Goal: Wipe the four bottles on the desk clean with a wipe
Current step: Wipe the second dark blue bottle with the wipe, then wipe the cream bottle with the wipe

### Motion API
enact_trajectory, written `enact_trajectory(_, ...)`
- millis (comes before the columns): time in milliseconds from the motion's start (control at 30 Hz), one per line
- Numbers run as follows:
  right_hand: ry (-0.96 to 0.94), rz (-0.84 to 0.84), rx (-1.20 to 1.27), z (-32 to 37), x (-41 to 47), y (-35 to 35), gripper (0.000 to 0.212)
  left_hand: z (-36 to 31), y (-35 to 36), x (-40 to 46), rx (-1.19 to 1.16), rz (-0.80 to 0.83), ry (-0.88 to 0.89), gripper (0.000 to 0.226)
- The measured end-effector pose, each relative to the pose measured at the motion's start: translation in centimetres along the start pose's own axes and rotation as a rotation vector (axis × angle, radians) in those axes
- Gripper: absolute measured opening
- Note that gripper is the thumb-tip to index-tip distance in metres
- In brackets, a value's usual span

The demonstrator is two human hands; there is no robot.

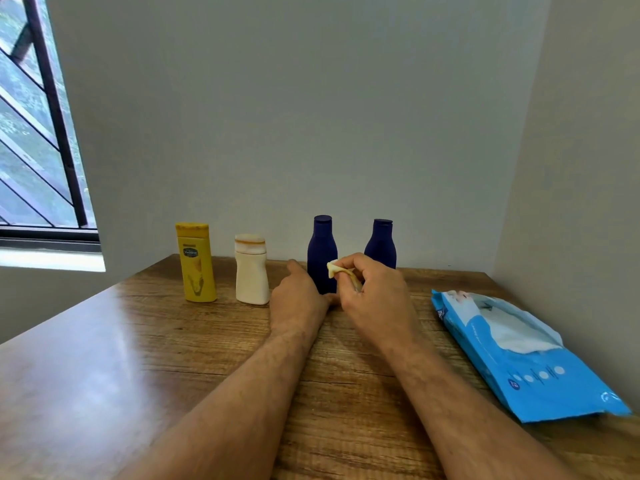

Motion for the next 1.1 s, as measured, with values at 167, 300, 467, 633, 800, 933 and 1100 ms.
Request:
enact_trajectory(167, 0.013, 0.020, 0.003, 0.2, -0.1, -0.1, 0.019, -0.1, -0.2, -0.7, -0.017, -0.017, -0.001, 0.074)
enact_trajectory(300, 0.015, 0.022, 0.001, 0.3, -0.2, -0.5, 0.018, -0.2, -0.4, -1.6, 0.006, 0.007, 0.013, 0.067)
enact_trajectory(467, 0.010, 0.023, 0.023, 0.3, -0.3, -0.5, 0.019, -0.1, -1.9, -3.2, -0.061, 0.016, 0.084, 0.043)
enact_trajectory(633, 0.010, 0.023, 0.042, 0.2, -0.2, -0.6, 0.018, -0.7, -7.2, -4.1, -0.201, -0.469, 0.222, 0.027)
enact_trajectory(800, 0.013, 0.031, 0.036, 0.0, -0.1, -0.6, 0.018, 1.9, -8.0, -1.9, -0.202, -0.592, 0.151, 0.060)
enact_trajectory(933, 0.006, 0.033, 0.034, 0.0, -0.1, -0.5, 0.019, 3.1, -7.3, 0.1, -0.103, -0.548, 0.185, 0.083)
enact_trajectory(1100, -0.020, 0.016, 0.027, 0.2, -0.1, -0.4, 0.018, 3.5, -6.8, 1.1, -0.045, -0.502, 0.171, 0.093)
Point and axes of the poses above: each hand's wrist, its own x-axis towards the middle knuckle, its own y-axis out of the palm, z = x × y, the point moved 4 cm from there along x, towards the middle knuckle, and after that the axes turned 5 degrees about y, right-handed, at the moved point
